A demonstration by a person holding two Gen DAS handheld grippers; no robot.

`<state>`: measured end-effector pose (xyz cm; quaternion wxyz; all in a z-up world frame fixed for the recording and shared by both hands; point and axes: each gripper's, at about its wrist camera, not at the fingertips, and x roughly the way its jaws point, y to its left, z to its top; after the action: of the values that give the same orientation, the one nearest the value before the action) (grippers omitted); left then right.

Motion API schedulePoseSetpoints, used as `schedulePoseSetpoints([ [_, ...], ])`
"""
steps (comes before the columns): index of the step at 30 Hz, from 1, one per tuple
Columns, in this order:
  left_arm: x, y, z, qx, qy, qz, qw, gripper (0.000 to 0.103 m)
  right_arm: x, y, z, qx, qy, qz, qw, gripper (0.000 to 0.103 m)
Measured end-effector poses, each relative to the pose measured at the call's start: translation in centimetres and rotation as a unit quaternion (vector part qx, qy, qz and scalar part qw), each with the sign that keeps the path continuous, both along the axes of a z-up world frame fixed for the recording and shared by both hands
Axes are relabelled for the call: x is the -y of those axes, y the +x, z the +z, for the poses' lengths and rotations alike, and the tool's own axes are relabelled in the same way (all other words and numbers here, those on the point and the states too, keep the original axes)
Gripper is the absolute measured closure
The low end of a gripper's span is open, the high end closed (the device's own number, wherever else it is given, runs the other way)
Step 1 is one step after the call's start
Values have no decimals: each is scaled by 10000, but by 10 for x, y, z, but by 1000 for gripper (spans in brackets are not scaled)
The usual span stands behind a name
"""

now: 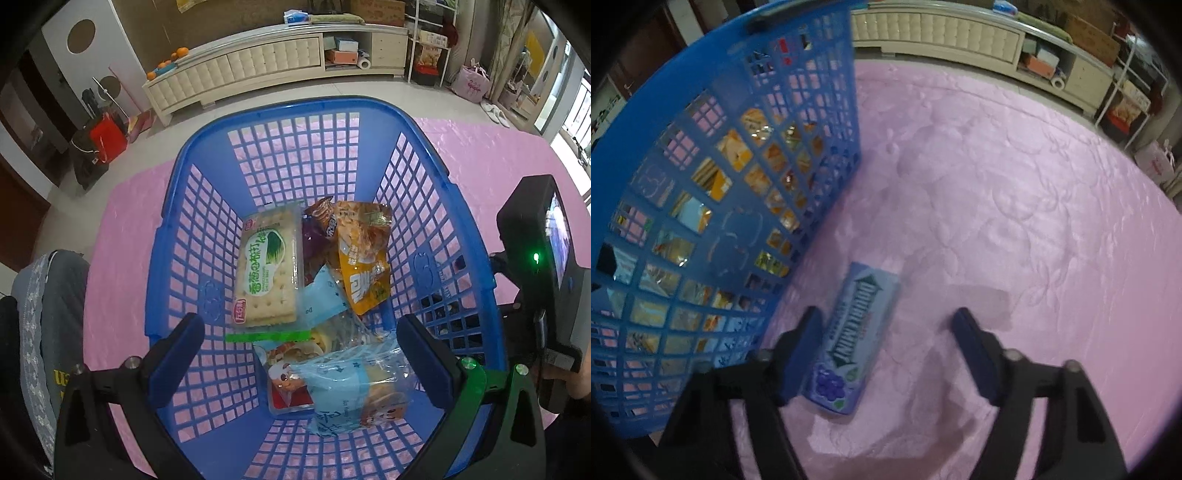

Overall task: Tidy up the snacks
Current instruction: 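Move the right tool to the blue Doublemint gum box and grasp it, then carry the gum box over the basket with the right tool and release it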

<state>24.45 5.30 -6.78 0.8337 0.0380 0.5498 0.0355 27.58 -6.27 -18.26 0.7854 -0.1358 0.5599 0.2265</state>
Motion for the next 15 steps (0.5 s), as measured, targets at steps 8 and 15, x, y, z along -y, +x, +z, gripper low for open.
schedulePoseSetpoints([
  [8, 2, -7, 2, 119, -20, -152, 9998, 0, 5, -20, 7, -36, 65, 252, 9997, 67],
  [15, -3, -15, 11, 239, -348, -125, 9990, 0, 22, -31, 33, 55, 84, 157, 9998, 68],
])
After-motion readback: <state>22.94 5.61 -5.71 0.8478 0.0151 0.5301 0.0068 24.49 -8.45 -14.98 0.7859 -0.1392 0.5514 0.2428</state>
